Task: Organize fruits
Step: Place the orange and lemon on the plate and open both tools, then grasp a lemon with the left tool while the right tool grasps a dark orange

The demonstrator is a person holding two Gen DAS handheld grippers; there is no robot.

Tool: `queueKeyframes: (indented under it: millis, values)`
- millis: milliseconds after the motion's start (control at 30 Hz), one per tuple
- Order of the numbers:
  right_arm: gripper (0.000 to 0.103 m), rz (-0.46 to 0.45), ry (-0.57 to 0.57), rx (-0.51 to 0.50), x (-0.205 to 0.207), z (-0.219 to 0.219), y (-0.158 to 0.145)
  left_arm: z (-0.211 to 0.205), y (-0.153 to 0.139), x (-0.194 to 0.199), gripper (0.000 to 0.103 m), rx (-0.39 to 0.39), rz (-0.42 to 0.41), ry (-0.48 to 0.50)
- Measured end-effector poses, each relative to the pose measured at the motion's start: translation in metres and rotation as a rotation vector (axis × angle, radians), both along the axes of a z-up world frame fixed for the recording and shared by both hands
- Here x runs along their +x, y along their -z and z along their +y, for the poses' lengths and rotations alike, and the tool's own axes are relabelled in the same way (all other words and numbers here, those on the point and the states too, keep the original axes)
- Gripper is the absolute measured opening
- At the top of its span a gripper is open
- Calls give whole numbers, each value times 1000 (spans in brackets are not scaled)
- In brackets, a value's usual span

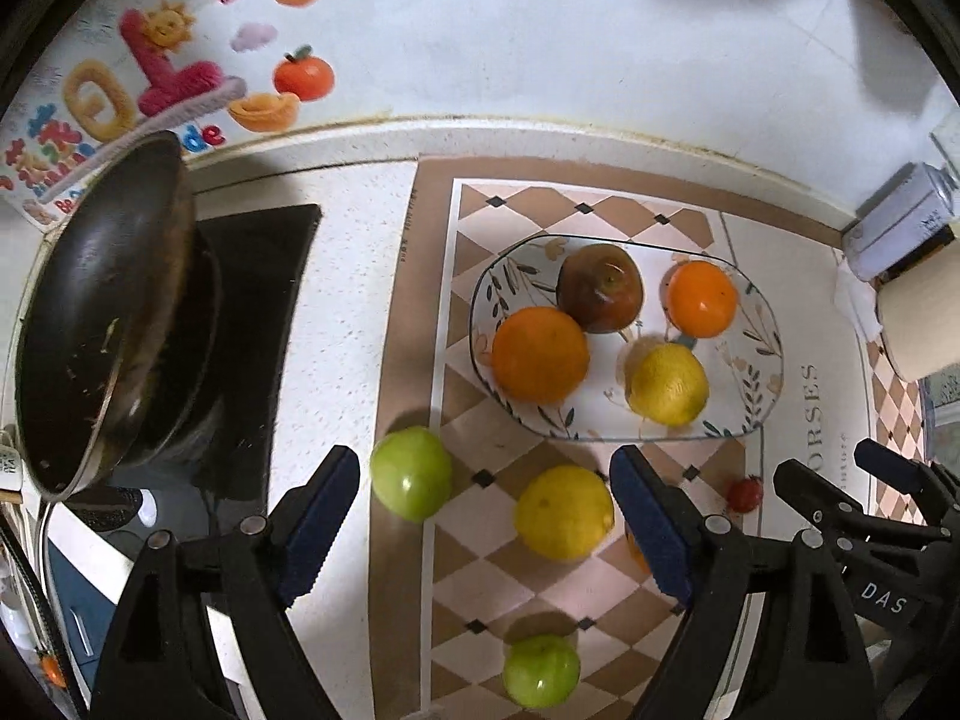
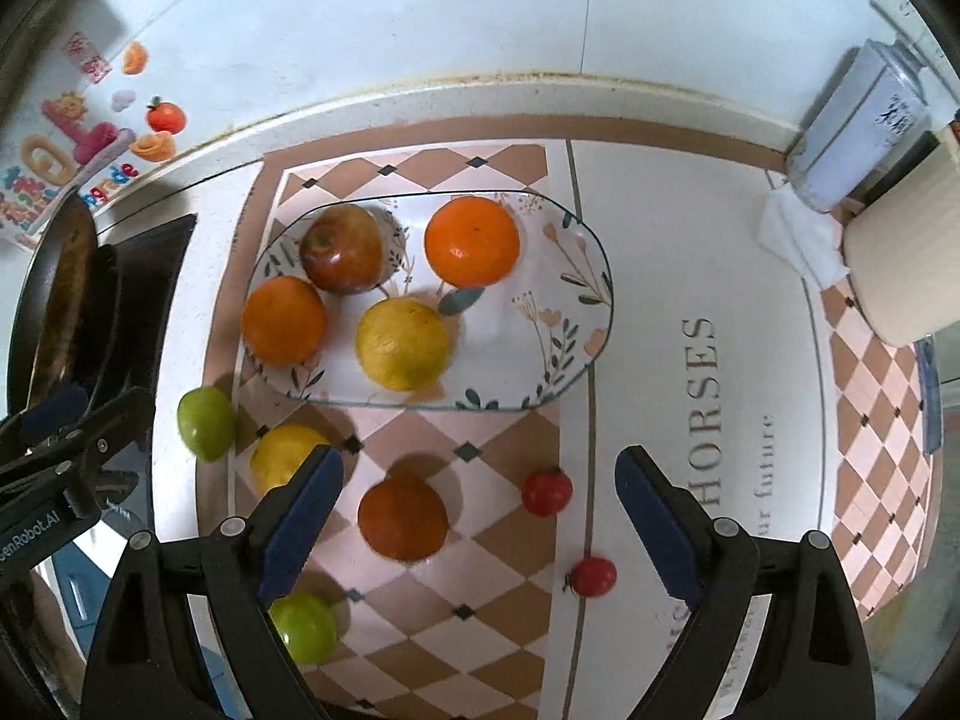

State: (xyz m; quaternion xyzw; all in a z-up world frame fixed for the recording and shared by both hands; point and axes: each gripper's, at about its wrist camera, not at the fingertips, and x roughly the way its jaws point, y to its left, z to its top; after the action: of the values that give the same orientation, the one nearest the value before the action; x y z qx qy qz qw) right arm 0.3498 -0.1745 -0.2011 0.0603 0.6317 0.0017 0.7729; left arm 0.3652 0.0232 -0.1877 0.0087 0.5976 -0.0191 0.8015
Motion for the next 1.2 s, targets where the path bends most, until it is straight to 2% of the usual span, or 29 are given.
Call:
queueKeyframes:
  millis: [367, 600, 900, 1200]
  values:
    - [94, -143, -19, -6, -62, 8, -76, 1, -47, -60, 85, -26, -102, 30]
    - [94, -211, -19, -10, -94, 7, -114, -4, -81, -95, 85, -31, -177, 56]
    - [94, -262, -12, -17, -111, 2, -134, -10, -110, -117, 85, -55, -239, 75]
    - [94, -278, -6, -11, -108, 1, -137, -15, -115, -118, 85, -45, -264, 75]
